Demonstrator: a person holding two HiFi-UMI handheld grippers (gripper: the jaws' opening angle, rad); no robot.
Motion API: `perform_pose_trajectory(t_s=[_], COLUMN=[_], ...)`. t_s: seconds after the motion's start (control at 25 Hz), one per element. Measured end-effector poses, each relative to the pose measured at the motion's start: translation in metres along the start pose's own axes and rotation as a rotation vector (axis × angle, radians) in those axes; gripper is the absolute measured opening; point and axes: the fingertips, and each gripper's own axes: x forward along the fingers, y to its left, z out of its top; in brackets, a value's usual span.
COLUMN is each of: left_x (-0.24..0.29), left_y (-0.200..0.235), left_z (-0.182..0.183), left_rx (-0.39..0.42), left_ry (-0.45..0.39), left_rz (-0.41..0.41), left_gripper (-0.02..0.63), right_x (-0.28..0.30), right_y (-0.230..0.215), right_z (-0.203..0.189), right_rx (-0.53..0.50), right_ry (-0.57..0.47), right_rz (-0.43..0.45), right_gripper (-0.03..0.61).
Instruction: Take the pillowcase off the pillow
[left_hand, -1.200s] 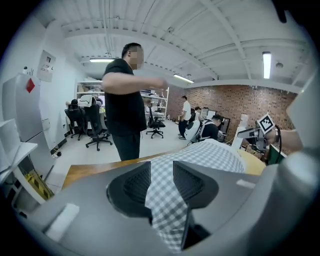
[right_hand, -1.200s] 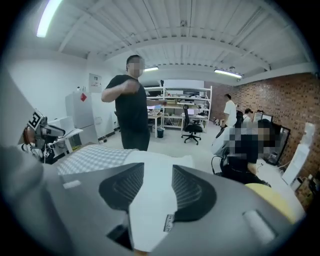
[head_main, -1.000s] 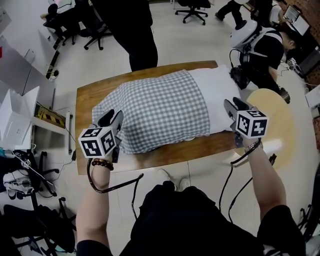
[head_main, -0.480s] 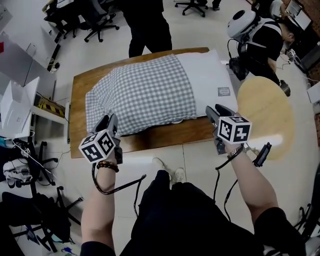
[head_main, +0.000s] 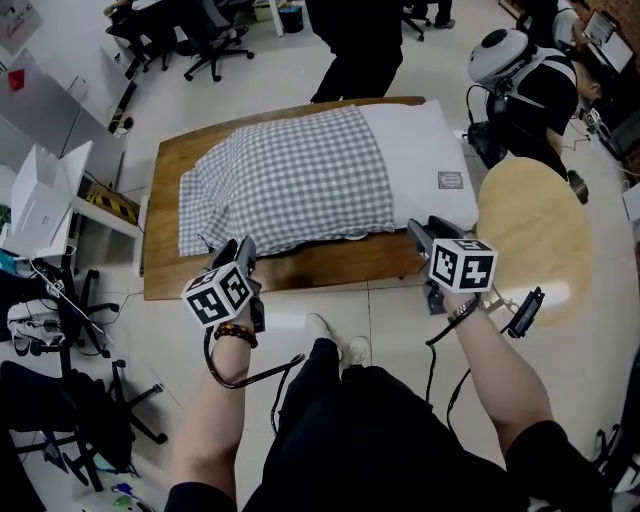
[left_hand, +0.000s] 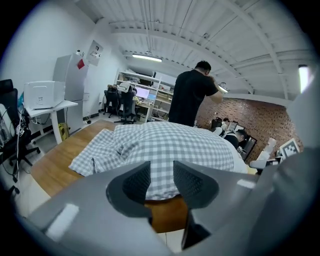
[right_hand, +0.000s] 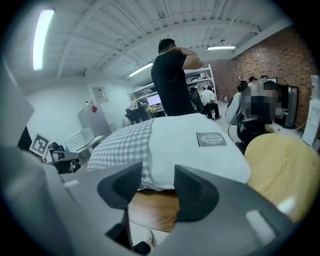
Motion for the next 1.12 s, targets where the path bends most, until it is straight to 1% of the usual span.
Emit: perform_pose_trajectory(t_s=[0.12,0.28,0.48,0.64,0.72,0.88,1.04,1.12], left_x=[0.002,0.003,0.009,0.017,0.022,0.038,0.051,0.055], left_y=[0.002,0.009,0.024,0.04,0.046,0.052,0.061,0.068], left_z=[-0.017,-0.023,-0.032,-0.05,-0.049,-0.048,-0.054,-0.057], left_rx=[-0.039,-0.147,-0.241,-0.353,-0.386,-0.417,-0.518,-0.554], left_ry=[0.012,0.004,0.016,0.028,0.027,0.028,0.014,0.004], left_rz=[0.008,0.0,0.019,0.028,0.031,0.032,0.028,0.032], left_gripper=[0.158,0.178,0.197,0.221,0.229,0.249,0.27,0.278], right_x=[0.002,0.008,0.021,0.032,0.038,0.053,0.062,0.065], right_y=[-0.001,0.001,0.001,-0.008,-0.012,-0.026,-0.04,-0.046], right_z=[-0.008,-0.014,-0.014,-0.026,-0.029,-0.031,-0.031,-0.03], right_rx=[0.018,0.047,0.085,0.158,0.187,0.25,0.333,0.362], right_ry=[0.004,0.022,0.021,0.032,0.047,0.055,0.055,0.052], right_rz=[0.0,0.0,0.011,0.008,0.003,-0.012,-0.034,-0.047], right_gripper=[0.204,0.221,0.231,0.241,0.252,0.285,0.295,0.295])
